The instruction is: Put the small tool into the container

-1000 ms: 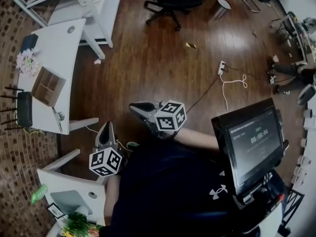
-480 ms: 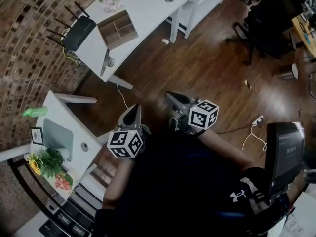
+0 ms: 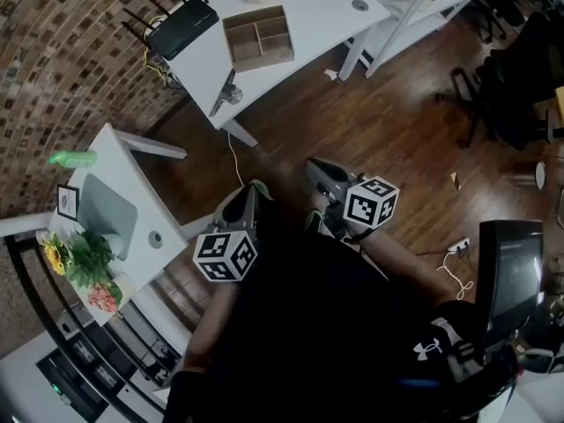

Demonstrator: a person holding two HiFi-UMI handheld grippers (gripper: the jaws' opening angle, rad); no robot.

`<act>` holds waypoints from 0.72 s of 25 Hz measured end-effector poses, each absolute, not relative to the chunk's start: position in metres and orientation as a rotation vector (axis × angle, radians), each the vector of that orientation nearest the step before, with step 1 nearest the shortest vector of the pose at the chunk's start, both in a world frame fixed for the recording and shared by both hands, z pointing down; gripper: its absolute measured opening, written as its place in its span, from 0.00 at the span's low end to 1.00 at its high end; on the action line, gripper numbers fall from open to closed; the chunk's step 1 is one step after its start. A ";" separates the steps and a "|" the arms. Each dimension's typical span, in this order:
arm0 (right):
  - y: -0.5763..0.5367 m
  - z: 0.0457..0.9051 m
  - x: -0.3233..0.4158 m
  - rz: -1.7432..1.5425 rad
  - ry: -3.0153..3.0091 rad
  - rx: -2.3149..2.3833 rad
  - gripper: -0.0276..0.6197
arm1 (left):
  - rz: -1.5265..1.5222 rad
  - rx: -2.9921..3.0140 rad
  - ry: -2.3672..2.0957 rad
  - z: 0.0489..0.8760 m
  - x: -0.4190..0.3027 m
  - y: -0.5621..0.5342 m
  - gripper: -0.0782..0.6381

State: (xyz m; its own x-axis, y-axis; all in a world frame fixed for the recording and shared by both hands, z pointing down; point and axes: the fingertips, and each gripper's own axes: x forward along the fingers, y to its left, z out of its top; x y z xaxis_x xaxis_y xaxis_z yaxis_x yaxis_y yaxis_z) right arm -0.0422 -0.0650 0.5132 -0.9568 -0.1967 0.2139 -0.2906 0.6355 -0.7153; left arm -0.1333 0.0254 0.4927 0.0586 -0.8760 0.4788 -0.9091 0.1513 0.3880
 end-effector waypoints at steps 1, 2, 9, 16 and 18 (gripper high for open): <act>-0.069 0.514 -0.049 1.223 -2.734 0.412 0.06 | 0.060 1.711 -1.796 0.493 -0.140 0.021 0.11; -0.073 0.514 -0.057 1.216 -2.734 0.420 0.06 | 0.051 1.718 -1.793 0.494 -0.148 0.015 0.11; -0.114 0.504 -0.111 1.164 -2.715 0.536 0.06 | -0.043 1.796 -1.746 0.479 -0.213 -0.040 0.11; -0.145 0.512 -0.163 1.107 -2.643 0.603 0.06 | -0.085 1.822 -1.670 0.483 -0.259 -0.071 0.11; -0.154 0.527 -0.179 1.130 -2.595 0.591 0.06 | -0.090 1.810 -1.671 0.486 -0.275 -0.074 0.11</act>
State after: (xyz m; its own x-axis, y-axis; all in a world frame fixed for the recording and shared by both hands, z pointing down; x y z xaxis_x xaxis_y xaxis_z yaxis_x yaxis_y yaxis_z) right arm -0.1793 -0.1536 0.5275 -0.8866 -0.2643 0.3795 -0.4579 0.6168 -0.6402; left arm -0.2748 -0.0742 0.4858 0.1798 -0.9088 0.3765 -0.8630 0.0380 0.5039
